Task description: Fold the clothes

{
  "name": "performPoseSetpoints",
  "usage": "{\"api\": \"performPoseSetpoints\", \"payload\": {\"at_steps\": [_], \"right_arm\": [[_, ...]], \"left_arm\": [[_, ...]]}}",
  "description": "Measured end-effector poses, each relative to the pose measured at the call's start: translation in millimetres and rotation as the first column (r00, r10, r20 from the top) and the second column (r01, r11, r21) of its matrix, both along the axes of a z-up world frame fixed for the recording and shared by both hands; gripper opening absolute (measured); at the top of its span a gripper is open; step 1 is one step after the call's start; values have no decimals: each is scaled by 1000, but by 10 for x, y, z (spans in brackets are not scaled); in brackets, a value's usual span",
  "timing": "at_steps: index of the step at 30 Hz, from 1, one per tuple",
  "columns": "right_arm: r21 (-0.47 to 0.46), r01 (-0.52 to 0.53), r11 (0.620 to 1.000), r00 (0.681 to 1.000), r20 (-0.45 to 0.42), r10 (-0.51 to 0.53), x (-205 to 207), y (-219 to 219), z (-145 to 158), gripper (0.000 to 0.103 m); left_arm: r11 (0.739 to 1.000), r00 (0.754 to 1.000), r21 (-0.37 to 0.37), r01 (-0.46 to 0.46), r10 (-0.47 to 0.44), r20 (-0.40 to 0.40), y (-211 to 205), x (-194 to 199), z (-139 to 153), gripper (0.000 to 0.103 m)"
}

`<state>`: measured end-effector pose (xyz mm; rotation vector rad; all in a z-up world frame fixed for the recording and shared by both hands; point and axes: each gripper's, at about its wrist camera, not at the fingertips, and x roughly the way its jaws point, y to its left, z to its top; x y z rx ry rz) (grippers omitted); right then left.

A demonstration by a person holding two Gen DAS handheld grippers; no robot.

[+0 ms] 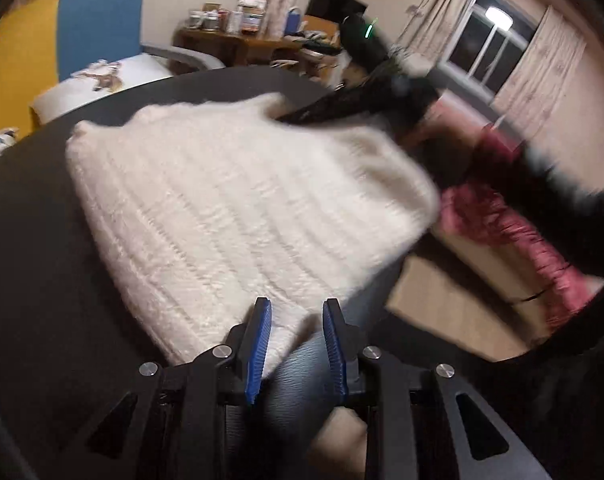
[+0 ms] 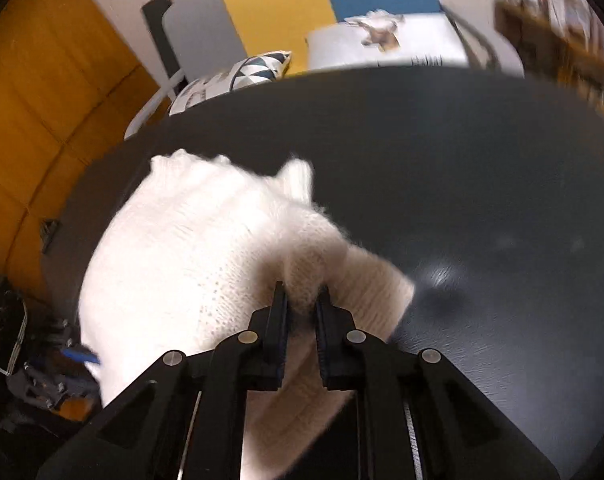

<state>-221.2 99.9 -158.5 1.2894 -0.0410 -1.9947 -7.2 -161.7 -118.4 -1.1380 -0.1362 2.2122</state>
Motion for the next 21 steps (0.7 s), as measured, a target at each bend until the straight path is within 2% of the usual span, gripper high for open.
{"api": "performPoseSetpoints", "payload": {"at_steps": [3, 5, 6, 8, 10, 12, 14, 18, 21], "right_arm": [[-75, 20, 997, 1000, 24, -18, -37, 115, -105, 13], [-115, 22, 993, 999, 40, -18, -55, 172, -159, 13], [-133, 27, 991, 999, 45, -21, -57, 194, -195, 14], [-166, 44, 985, 997, 68, -33, -62, 259, -220, 15], [-208, 65, 976, 995, 88, -47, -35, 373, -158, 21], [-246, 66, 967, 996, 79, -48, 63, 504, 3, 23], [-298, 47, 953, 997, 67, -28, 222, 654, 174, 23], [-373, -105, 922, 988, 67, 140, 696, 815, 352, 24], [-337, -245, 909, 951, 99, 293, 1095, 743, 307, 25]], "left_arm": [[990, 997, 131, -43, 52, -59, -112, -262, 255, 26], [982, 990, 169, -83, 101, -102, -84, -536, 375, 26], [983, 987, 160, -88, 108, -117, -18, -693, 396, 26], [992, 992, 116, -46, 59, -110, 225, -965, 350, 26], [999, 995, 20, 32, -30, -90, 532, -1135, 241, 26], [988, 989, -87, 126, -132, -63, 840, -1224, 123, 25], [970, 978, -155, 189, -200, -55, 1048, -1210, 55, 24], [963, 969, -137, 231, -240, -54, 1146, -1212, 67, 24], [963, 969, -132, 237, -244, -40, 1167, -1264, 70, 24]]}}
